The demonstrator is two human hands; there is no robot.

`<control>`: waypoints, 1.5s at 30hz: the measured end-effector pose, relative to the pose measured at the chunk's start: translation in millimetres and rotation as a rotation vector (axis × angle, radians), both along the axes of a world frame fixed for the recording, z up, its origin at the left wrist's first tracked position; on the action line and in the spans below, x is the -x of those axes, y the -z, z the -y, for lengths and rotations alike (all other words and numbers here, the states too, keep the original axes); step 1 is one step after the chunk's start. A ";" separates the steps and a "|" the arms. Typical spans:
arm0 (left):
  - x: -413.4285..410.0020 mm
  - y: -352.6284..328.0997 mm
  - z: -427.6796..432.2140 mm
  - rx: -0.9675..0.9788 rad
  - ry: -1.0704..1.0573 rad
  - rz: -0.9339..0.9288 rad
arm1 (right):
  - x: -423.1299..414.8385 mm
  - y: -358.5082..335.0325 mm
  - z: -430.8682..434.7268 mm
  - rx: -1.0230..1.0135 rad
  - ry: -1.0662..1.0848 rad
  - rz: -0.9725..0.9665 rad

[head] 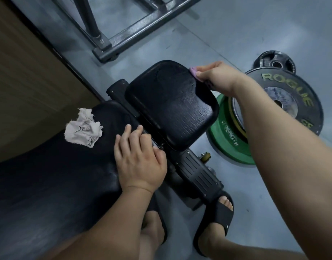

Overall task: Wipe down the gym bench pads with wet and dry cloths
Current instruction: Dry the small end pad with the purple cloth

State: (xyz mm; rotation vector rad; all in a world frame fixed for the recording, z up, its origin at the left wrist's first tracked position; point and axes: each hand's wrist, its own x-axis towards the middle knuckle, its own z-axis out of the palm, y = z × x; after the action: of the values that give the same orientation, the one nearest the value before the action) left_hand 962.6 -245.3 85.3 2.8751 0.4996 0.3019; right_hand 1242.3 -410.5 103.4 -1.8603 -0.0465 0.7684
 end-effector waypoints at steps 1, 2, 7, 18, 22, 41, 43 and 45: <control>-0.3 0.4 -0.2 -0.003 0.000 -0.004 | -7.7 1.0 -10.3 0.022 -0.022 0.015; -0.6 0.9 -0.3 -0.005 0.001 -0.008 | -15.4 0.4 -21.5 0.042 -0.039 0.032; -1.1 1.7 -1.3 0.001 0.004 -0.011 | -43.5 -2.6 -70.7 0.084 -0.158 0.091; 0.1 4.0 -0.8 -0.002 0.006 0.020 | -34.7 -7.8 -80.4 0.136 -0.249 0.144; 0.4 5.1 -1.3 -0.013 0.006 0.025 | -8.9 -6.1 -40.8 -0.016 -0.101 0.072; 0.8 4.2 -2.0 0.000 0.001 0.022 | 5.4 -8.7 -89.1 0.404 -0.338 0.626; 1.2 4.2 -2.0 0.005 0.002 0.024 | -0.5 -10.2 -99.7 0.453 -0.379 0.639; 1.5 5.0 -2.1 0.005 0.004 0.036 | 6.3 -11.0 -91.2 0.485 -0.432 0.712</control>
State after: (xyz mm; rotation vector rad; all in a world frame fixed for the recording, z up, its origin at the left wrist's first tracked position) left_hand 961.1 -243.2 80.3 2.8604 0.4877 0.3500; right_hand 1236.1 -319.3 114.4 -2.5556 -0.7953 0.3706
